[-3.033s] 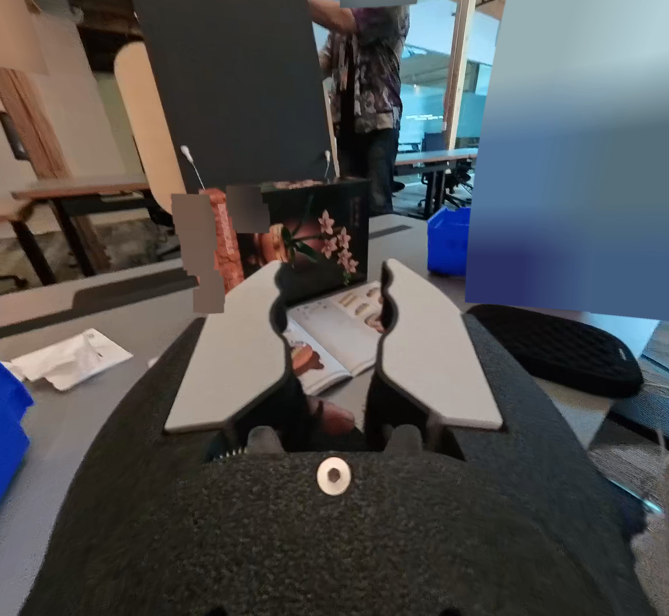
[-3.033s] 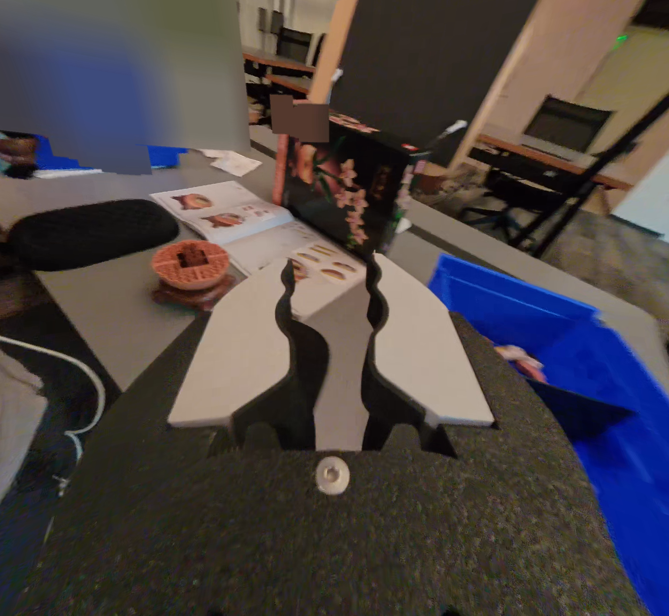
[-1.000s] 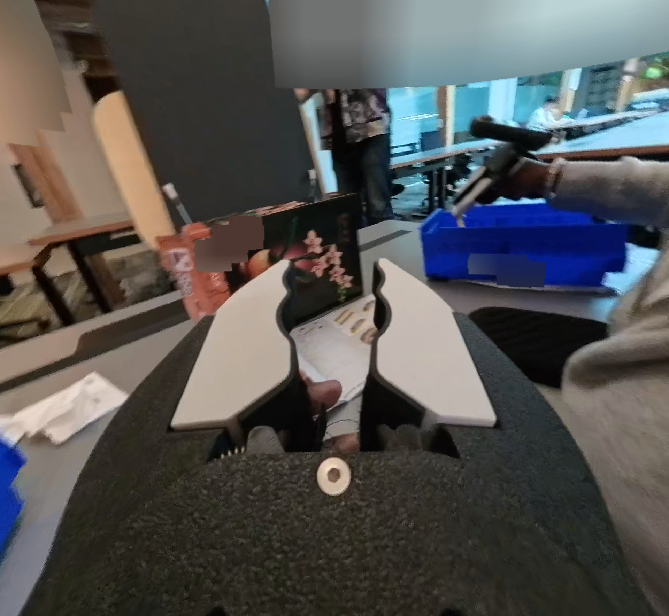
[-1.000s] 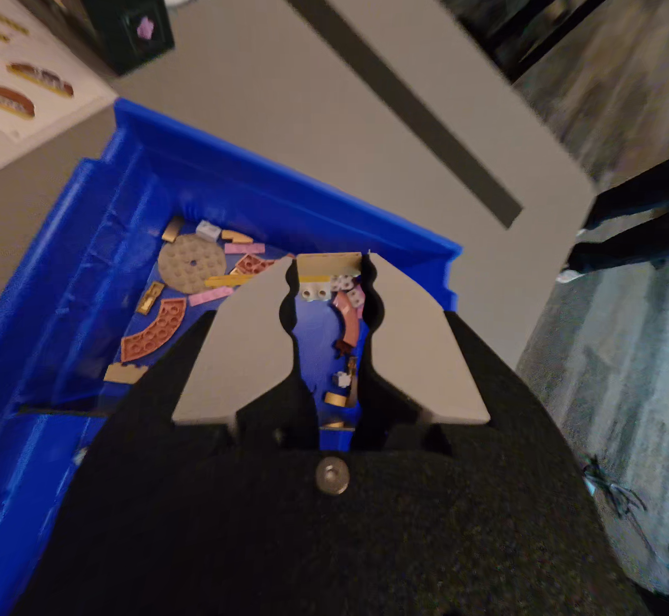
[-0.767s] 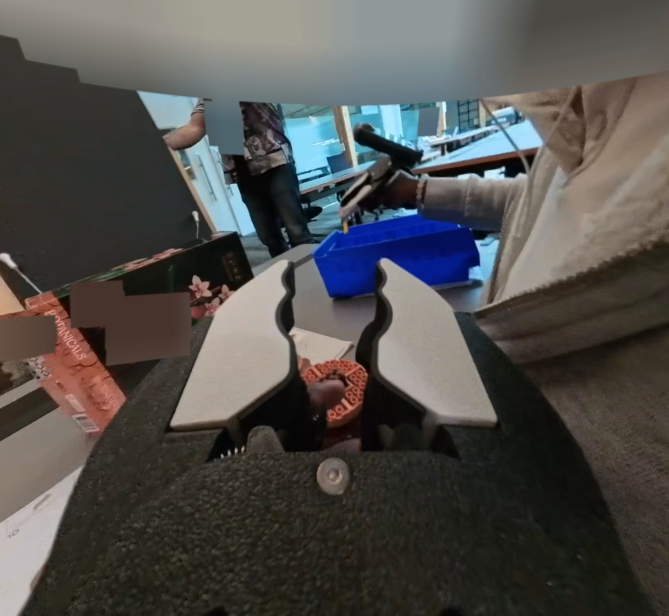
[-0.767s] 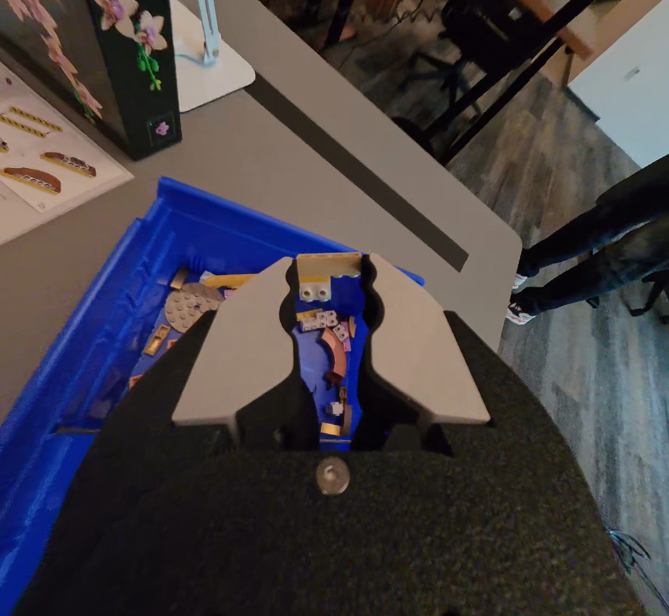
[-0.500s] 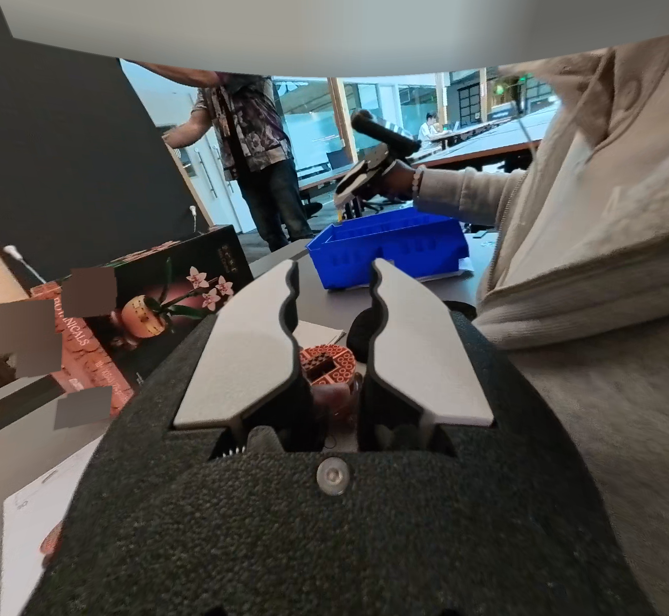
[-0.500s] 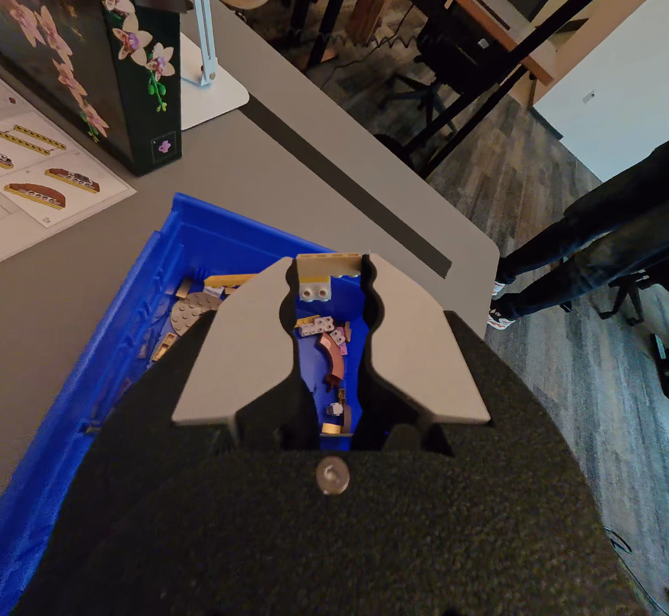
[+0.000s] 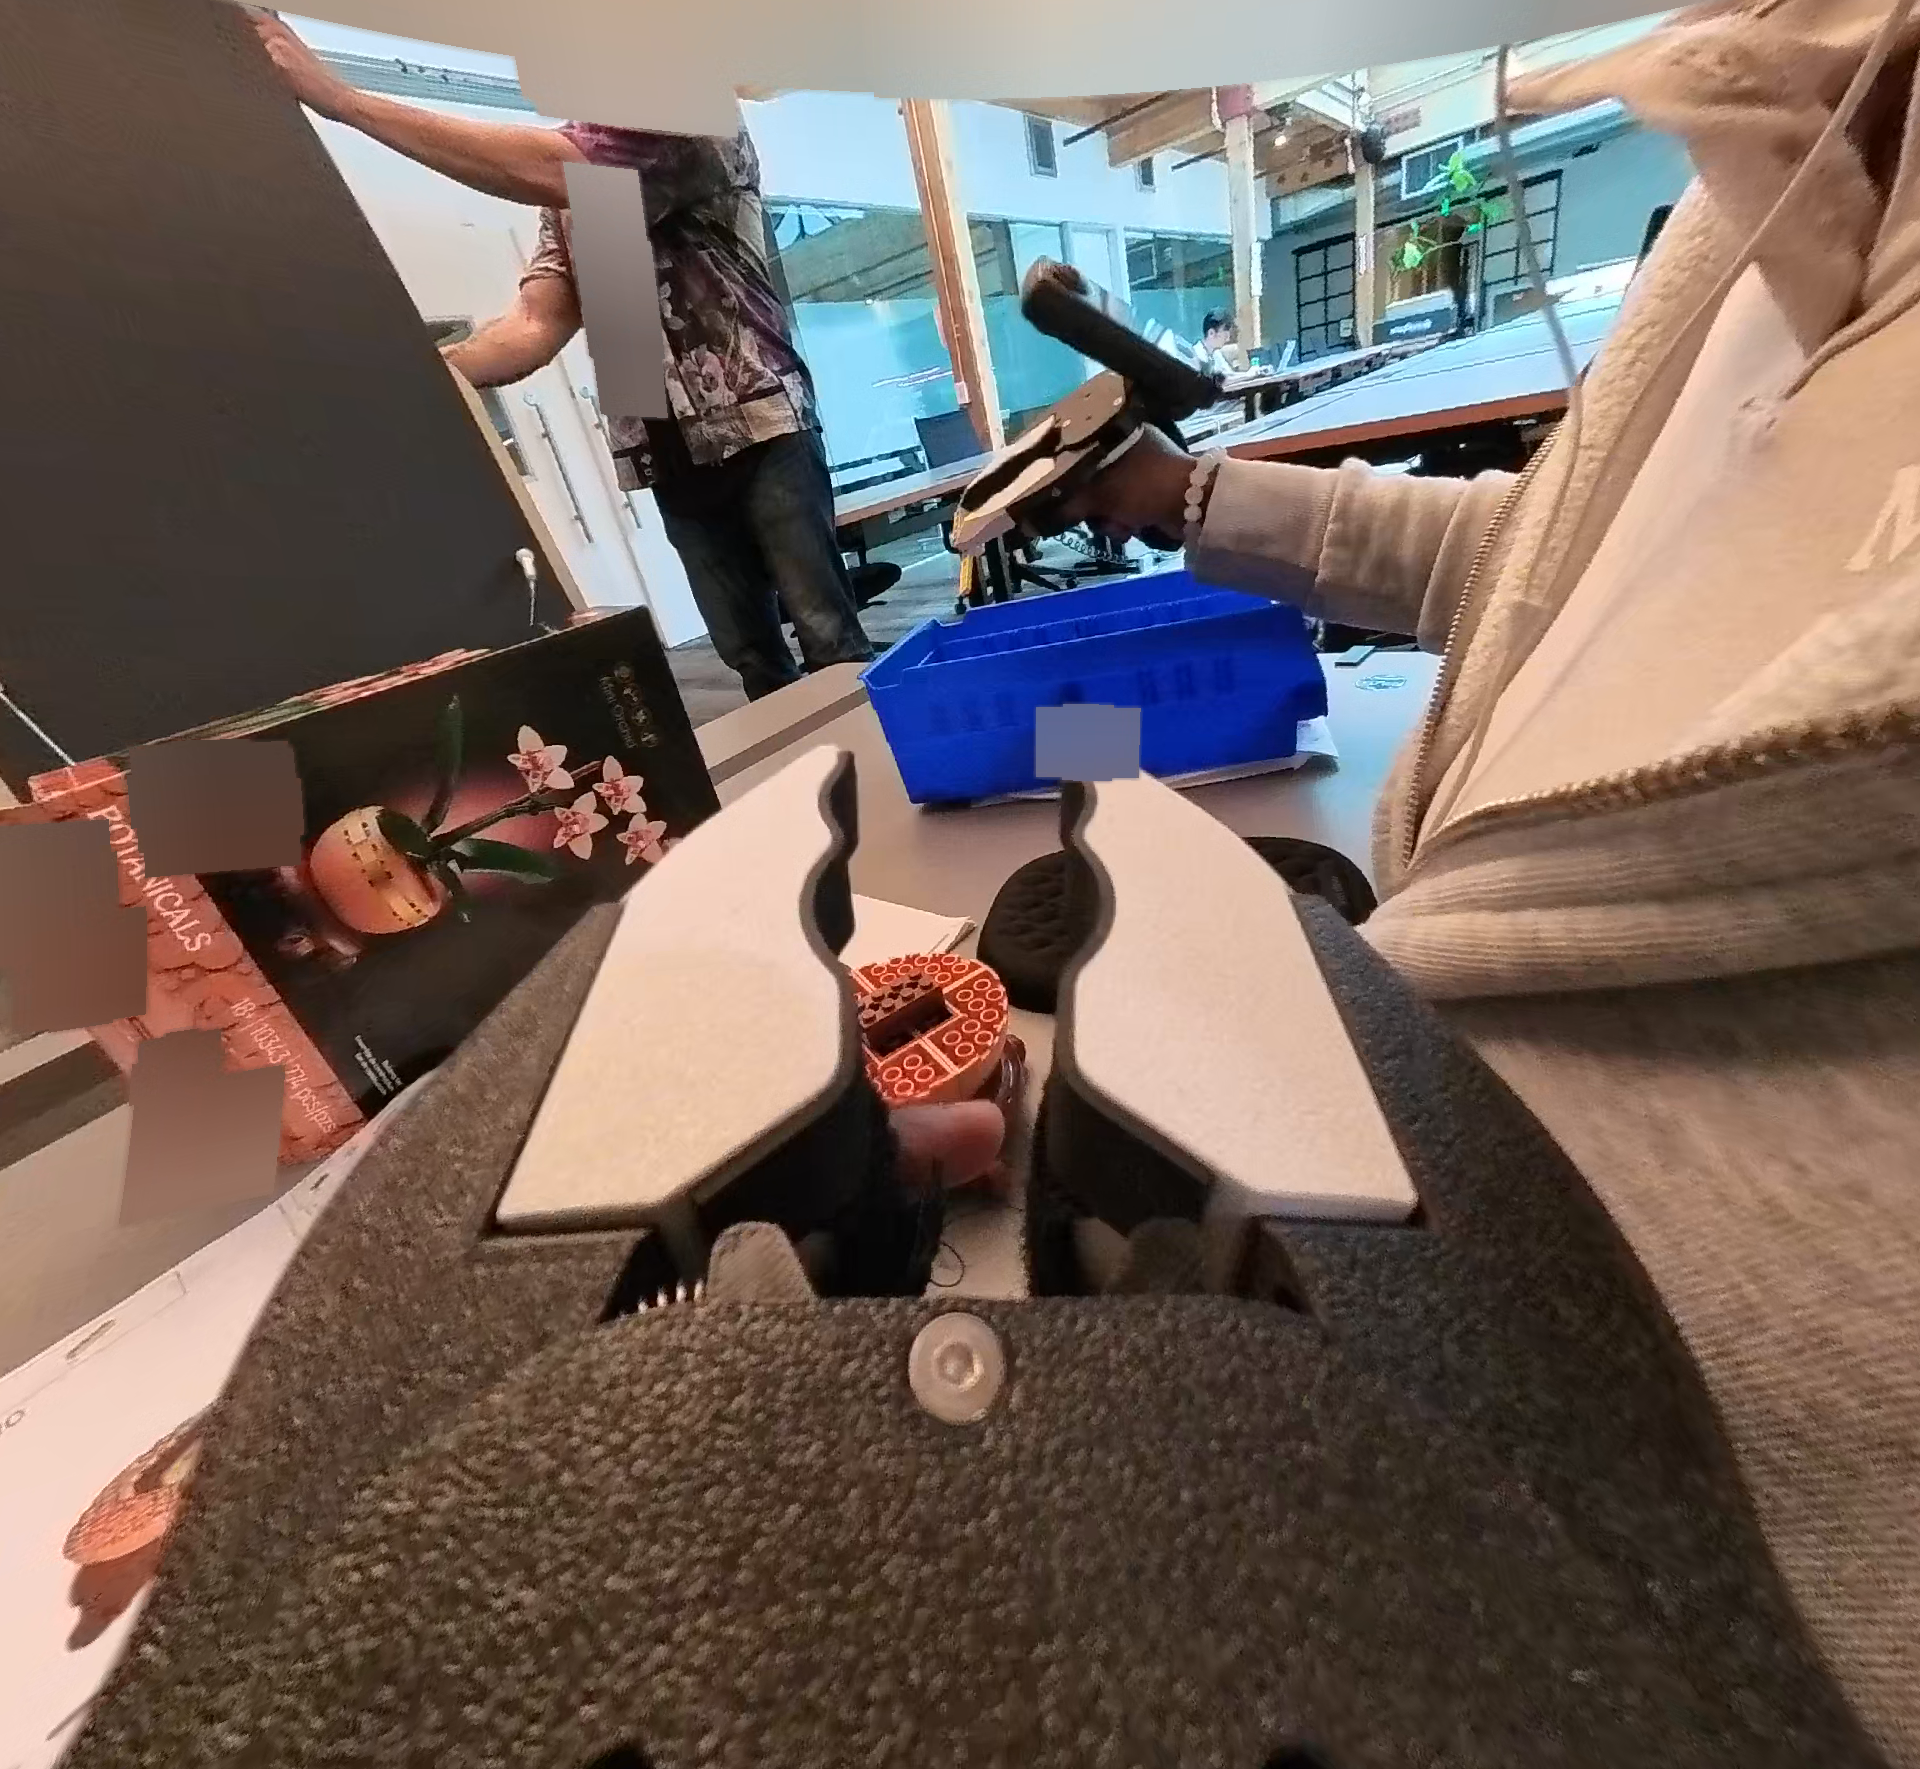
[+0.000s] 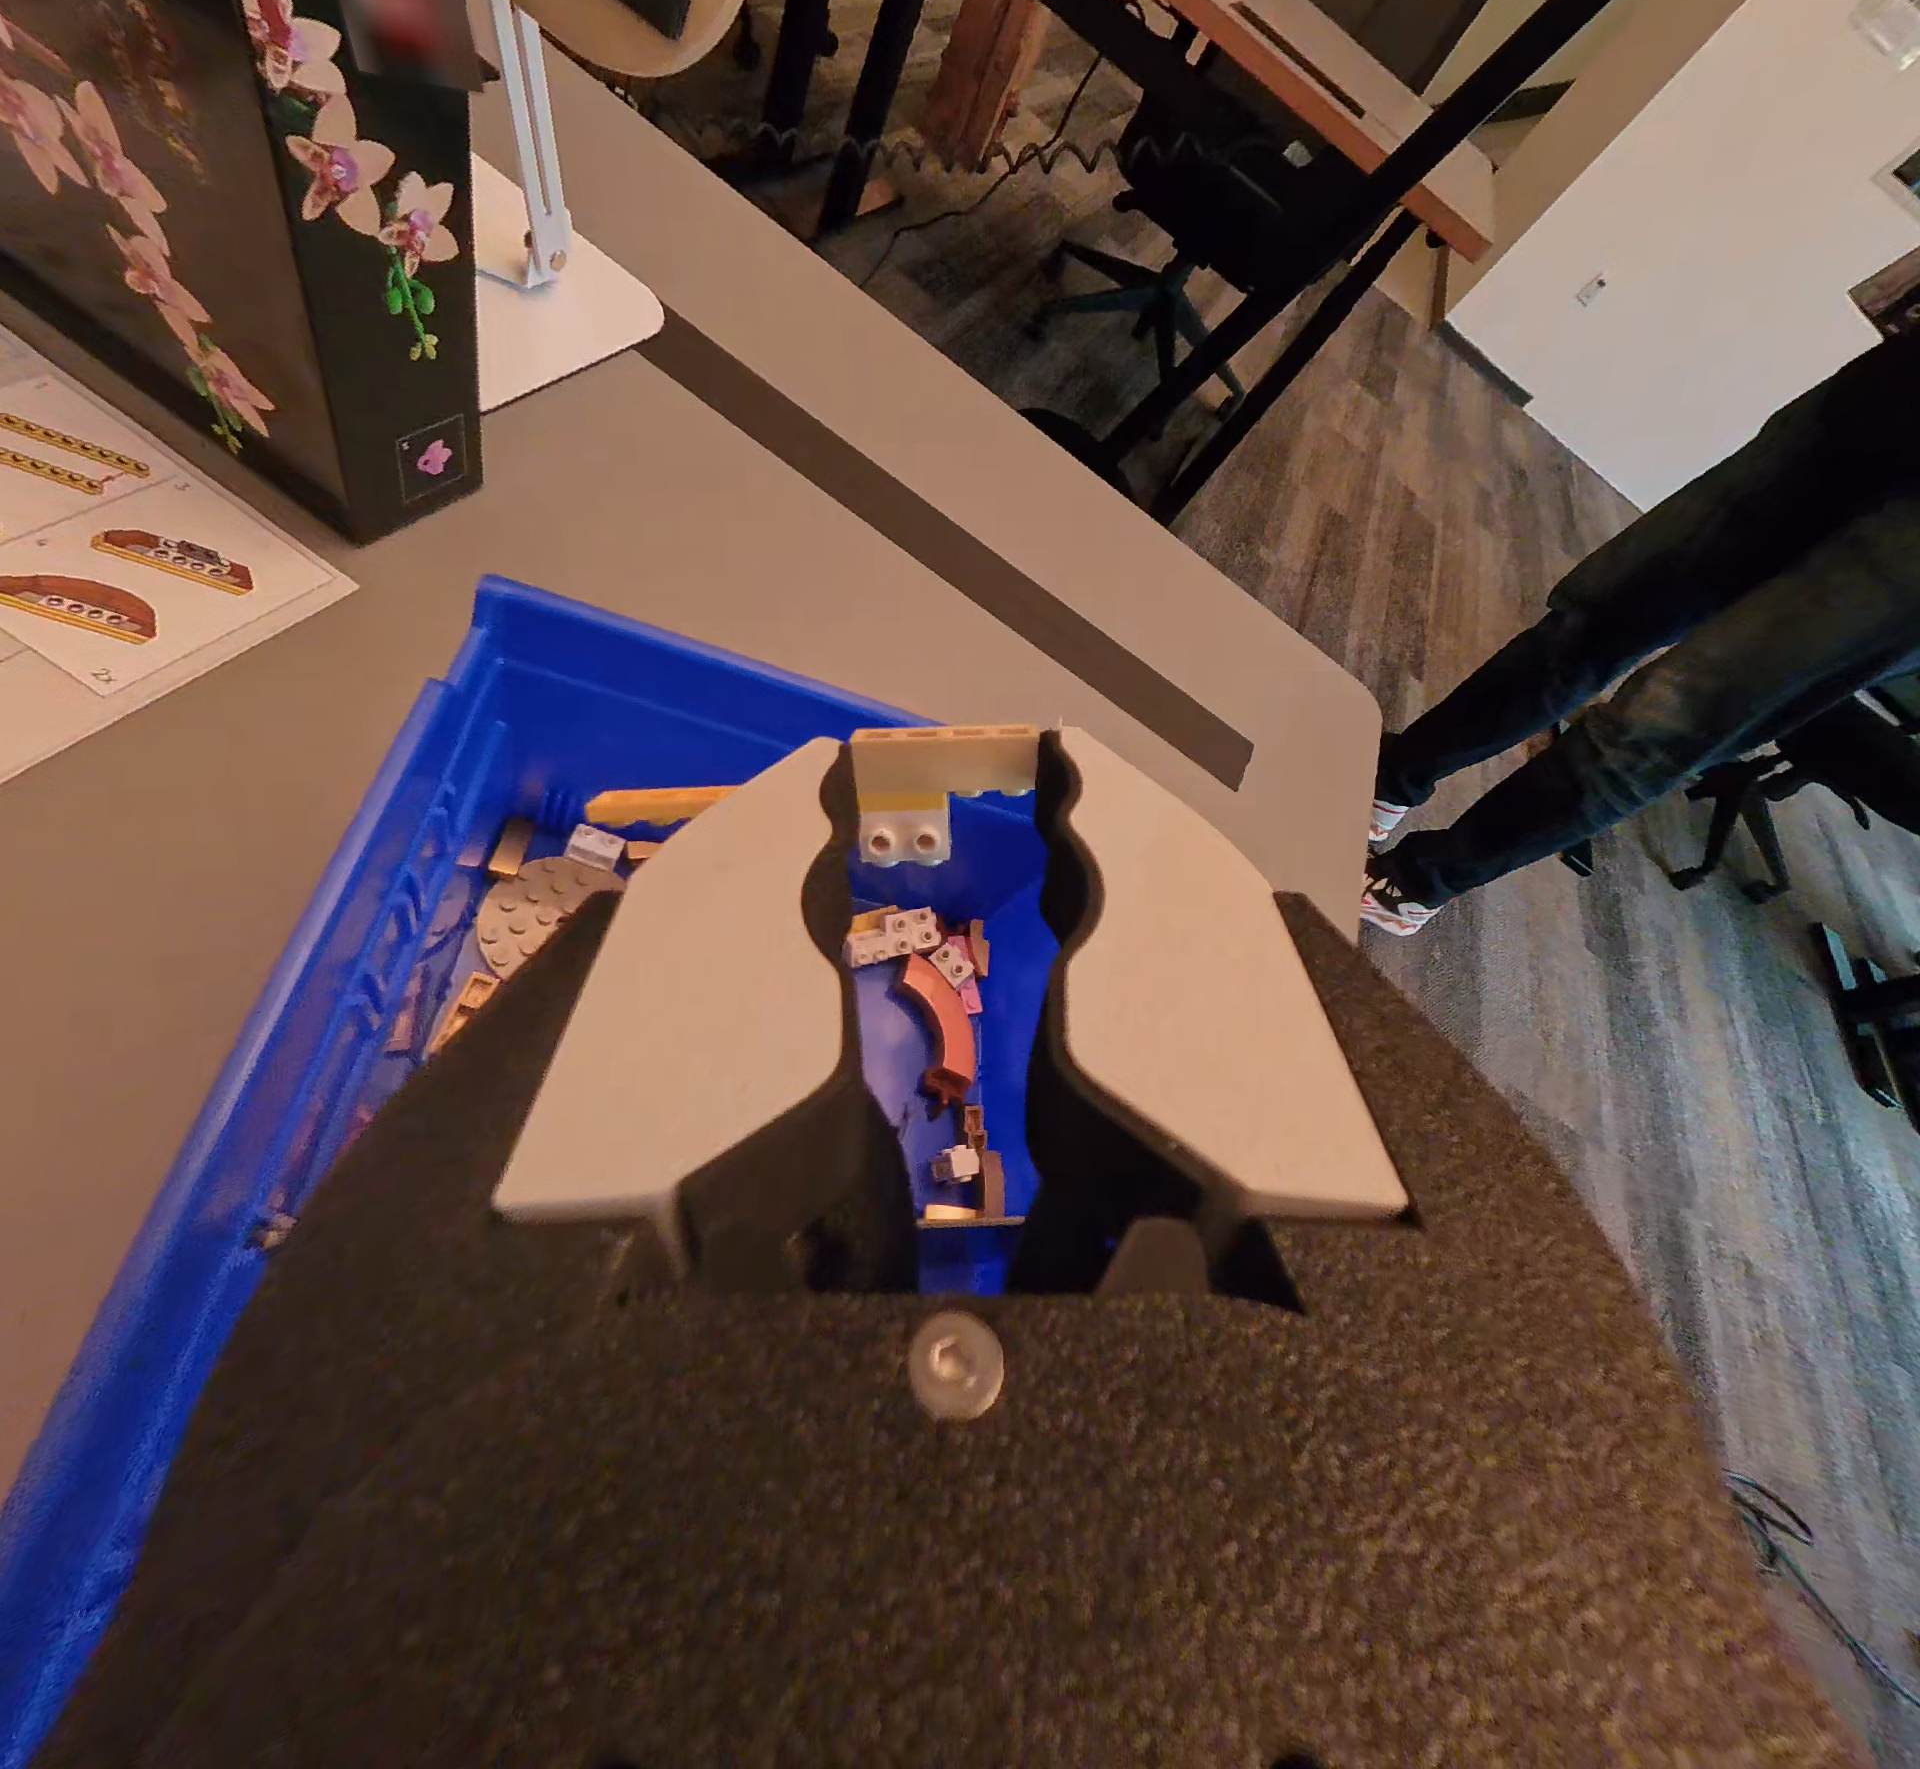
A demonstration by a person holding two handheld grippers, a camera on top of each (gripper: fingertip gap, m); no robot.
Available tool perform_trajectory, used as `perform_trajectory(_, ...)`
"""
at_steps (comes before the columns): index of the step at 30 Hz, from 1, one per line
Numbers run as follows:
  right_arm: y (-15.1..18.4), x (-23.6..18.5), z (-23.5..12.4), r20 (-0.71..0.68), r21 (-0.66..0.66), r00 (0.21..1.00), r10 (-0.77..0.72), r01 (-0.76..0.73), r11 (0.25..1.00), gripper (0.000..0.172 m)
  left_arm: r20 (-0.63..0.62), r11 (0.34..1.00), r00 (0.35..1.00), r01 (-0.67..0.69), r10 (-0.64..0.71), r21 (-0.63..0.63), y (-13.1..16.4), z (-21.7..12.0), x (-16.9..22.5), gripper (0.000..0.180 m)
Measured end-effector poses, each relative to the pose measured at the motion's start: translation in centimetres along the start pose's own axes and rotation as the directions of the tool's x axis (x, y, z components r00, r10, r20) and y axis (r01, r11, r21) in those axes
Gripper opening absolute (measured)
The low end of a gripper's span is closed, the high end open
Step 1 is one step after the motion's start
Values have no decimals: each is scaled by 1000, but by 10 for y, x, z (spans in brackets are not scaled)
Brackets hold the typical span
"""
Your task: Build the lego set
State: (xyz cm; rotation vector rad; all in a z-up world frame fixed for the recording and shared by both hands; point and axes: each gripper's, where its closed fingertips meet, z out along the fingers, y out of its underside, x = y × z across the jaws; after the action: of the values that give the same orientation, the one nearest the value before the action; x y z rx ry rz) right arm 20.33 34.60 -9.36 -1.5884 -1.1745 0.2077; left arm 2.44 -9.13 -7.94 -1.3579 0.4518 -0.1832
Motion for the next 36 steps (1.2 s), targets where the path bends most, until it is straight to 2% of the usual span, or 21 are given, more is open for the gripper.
perform_trajectory(8,-3,-3,5,0,16,1000,6,-6,1000,32,7,999,1000,-10,11,-48,8,1,-3,38)
perform_trajectory(10,-2,-6,5,16,13,1000,13,-13,1000,32,65,998,998,11,-6,-69,14,0,-14,36)
perform_trajectory(11,0,-7,5,19,3,1000,11,-11,1000,32,152,994,988,49,-34,-100,21,0,-29,31)
perform_trajectory(13,6,-7,5,4,-27,1000,-5,5,1000,32,322,951,939,202,-120,-233,53,-3,-60,12)
perform_trajectory(15,13,-6,6,-8,-49,1000,-17,16,999,32,408,843,887,380,-216,-381,89,-10,-75,6)
perform_trajectory(16,15,-6,6,-8,-57,1000,-16,16,998,32,444,800,872,412,-206,-437,101,-15,-81,5)
perform_trajectory(19,20,-11,12,33,-87,999,5,-2,996,32,515,745,854,388,-70,-543,112,-29,-102,6)
perform_trajectory(23,31,-16,30,90,-170,996,19,-4,985,32,524,713,851,389,-36,-583,115,-36,-109,7)
perform_trajectory(26,51,-30,42,190,-300,979,76,-15,954,33,528,710,849,382,-18,-591,115,-40,-114,9)
perform_trajectory(27,54,-31,45,196,-311,977,86,-21,950,47,530,713,848,383,-19,-587,114,-41,-116,10)
perform_trajectory(32,47,-21,40,92,-277,990,109,-79,958,81,536,727,844,378,-15,-573,114,-49,-128,14)
perform_trajectory(34,36,-17,30,47,-246,994,103,-89,965,87,538,731,843,379,-20,-567,115,-51,-137,17)
perform_trajectory(36,23,-15,18,1,-212,998,58,-57,976,87,541,741,841,378,-23,-555,113,-53,-148,23)
